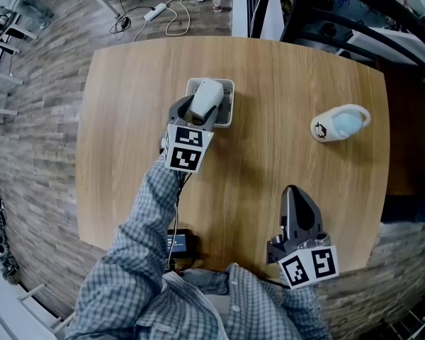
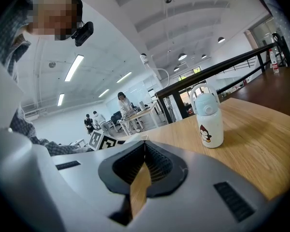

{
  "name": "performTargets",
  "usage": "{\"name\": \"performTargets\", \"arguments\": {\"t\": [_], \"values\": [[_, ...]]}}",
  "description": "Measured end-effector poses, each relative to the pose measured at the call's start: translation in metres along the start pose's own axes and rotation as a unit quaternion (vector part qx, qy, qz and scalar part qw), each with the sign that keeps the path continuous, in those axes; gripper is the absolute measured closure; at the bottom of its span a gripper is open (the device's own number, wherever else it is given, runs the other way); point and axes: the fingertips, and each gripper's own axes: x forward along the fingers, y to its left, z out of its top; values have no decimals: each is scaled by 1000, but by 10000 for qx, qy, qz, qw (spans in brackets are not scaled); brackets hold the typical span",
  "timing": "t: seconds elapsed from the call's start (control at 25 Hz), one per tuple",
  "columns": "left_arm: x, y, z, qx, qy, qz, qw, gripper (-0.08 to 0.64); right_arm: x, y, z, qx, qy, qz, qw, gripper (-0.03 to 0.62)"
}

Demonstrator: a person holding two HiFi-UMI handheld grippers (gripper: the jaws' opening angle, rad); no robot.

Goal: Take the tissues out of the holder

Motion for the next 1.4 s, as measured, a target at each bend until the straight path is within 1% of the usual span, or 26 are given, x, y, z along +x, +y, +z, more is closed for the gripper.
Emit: {"name": "performTargets", "arguments": {"t": [0.2,0.32,0.64,0.88,1.4], "values": [[-4,1,7,-124,-119,-40,9998,302,0,3,1,-35,-6,11,10000,581],[-7,4,9,-50,-137,25,9999,302,0,5,1,-50,-25,29,10000,581],[-15,10,18,-141,-248,96,9995,303,-3,10,4,-118,-72,42,9999,581],[-28,14,26,-136,-331,136,9993,304,-10,19,9,-180,-146,61,9997,581],[-68,15,50,-70,-720,222,9971,304,-32,31,20,-369,-394,47,9985,581]]}}
